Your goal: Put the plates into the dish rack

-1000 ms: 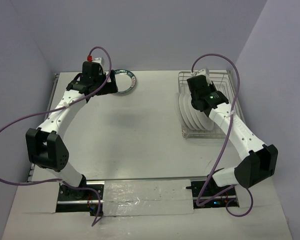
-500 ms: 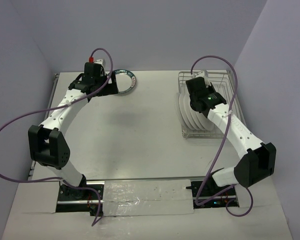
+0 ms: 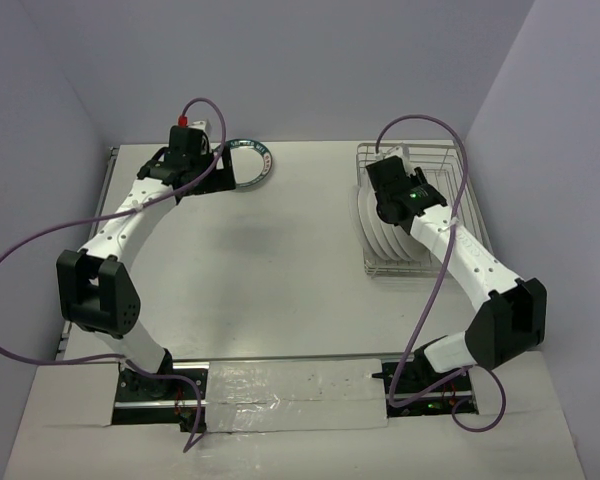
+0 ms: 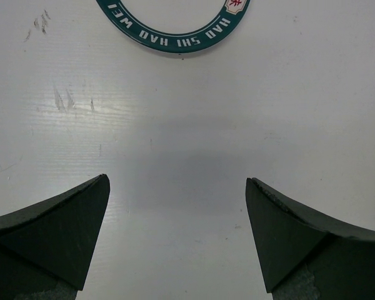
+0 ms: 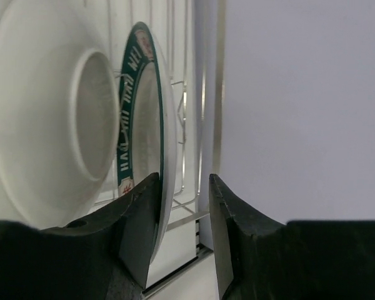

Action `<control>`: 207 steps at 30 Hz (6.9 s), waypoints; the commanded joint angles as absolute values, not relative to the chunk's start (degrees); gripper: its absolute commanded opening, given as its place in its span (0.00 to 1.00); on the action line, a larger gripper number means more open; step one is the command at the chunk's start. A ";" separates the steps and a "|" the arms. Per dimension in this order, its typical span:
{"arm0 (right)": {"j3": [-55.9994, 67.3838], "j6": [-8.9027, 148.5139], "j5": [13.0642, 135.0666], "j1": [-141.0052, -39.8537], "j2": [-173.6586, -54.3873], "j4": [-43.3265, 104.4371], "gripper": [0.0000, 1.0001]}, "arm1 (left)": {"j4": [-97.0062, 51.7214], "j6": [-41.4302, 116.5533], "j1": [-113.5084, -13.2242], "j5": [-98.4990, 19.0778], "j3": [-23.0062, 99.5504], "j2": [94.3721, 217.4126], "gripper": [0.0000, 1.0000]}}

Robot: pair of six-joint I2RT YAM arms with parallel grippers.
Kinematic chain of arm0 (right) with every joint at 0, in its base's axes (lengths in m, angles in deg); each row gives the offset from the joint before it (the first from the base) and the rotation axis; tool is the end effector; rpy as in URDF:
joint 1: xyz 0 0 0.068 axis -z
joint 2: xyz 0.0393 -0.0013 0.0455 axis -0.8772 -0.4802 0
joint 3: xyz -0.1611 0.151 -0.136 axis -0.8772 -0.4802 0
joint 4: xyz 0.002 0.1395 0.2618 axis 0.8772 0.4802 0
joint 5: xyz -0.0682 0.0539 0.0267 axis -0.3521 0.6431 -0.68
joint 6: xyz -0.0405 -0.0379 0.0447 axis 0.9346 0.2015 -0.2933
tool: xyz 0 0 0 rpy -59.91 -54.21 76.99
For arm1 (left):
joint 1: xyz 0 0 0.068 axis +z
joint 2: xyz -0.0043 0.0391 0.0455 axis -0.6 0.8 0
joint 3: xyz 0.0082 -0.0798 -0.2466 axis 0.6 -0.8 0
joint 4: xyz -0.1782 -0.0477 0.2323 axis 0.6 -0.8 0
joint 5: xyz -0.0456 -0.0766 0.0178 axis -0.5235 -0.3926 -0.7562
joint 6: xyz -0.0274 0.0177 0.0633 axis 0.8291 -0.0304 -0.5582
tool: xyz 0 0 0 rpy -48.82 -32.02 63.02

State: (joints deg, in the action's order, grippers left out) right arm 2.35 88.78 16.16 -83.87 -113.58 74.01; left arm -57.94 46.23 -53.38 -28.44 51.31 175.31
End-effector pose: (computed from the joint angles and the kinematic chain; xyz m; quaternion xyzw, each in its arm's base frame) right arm 0.3270 0.0869 0.2903 -0.1252 0.8588 -0.3739 0.3271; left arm 0.4098 -0.1183 0.2846 -0.0404 0.9152 -0.1033 0.3873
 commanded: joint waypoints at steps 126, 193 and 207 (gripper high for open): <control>28.49 85.76 96.92 -79.93 -115.03 89.11 0.61 | -47.95 38.99 -61.83 -86.47 57.77 169.52 0.00; 1.78 92.63 13.87 -75.80 -100.09 66.34 0.00 | -56.21 51.65 -51.19 -47.98 57.69 177.69 0.99; 1.07 87.08 12.28 -78.00 -102.11 69.42 0.00 | -55.86 50.94 -51.19 -46.48 56.37 177.25 0.99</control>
